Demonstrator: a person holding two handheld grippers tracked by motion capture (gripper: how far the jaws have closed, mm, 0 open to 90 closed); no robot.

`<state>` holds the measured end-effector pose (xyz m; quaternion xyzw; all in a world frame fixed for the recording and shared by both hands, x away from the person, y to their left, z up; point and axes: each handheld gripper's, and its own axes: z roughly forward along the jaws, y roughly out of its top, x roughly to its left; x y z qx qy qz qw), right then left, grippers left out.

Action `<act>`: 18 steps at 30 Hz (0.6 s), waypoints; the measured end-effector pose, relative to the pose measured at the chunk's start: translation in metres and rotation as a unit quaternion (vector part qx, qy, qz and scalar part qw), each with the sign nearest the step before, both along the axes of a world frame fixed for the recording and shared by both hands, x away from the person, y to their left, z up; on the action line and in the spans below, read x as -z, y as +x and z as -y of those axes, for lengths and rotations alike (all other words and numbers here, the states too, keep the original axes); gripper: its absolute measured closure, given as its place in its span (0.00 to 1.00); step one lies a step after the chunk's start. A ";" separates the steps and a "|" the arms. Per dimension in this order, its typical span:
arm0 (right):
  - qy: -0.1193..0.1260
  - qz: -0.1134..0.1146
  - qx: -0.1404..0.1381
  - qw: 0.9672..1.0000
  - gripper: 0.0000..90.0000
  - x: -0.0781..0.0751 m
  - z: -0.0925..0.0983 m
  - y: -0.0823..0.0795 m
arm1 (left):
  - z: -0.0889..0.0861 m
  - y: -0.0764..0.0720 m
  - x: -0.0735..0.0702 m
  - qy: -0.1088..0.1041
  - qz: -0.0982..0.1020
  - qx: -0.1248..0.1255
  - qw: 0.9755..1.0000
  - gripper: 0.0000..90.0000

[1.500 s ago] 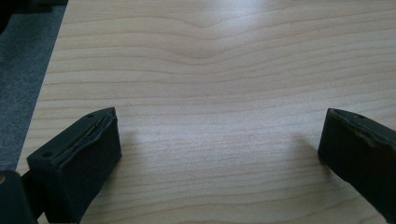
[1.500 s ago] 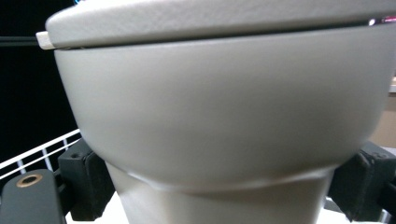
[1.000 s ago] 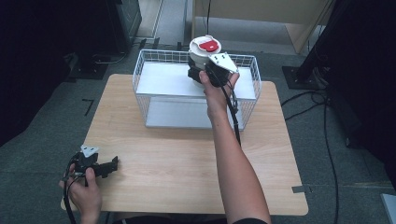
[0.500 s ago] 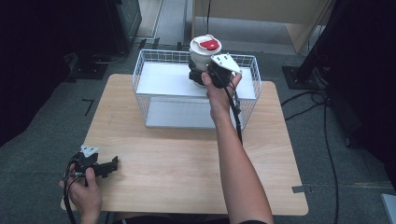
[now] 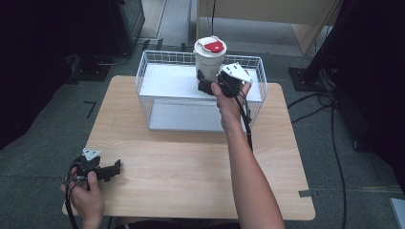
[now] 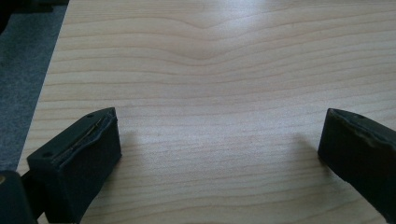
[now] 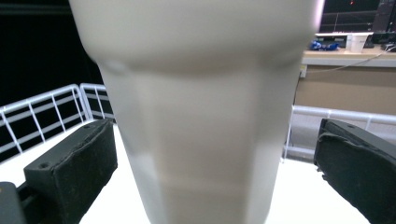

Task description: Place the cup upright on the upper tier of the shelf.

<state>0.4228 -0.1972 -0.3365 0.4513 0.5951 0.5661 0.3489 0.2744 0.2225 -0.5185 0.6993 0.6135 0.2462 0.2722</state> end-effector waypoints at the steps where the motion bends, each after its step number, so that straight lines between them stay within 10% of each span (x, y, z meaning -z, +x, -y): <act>1: -0.004 0.000 0.001 1.000 0.02 0.002 0.001 -0.001 | 0.000 0.000 0.000 0.000 0.000 0.000 1.000 0.00; 18: -0.019 0.002 -0.002 1.000 0.13 0.018 0.008 -0.018 | 0.000 0.000 0.000 0.000 0.000 0.000 1.000 0.00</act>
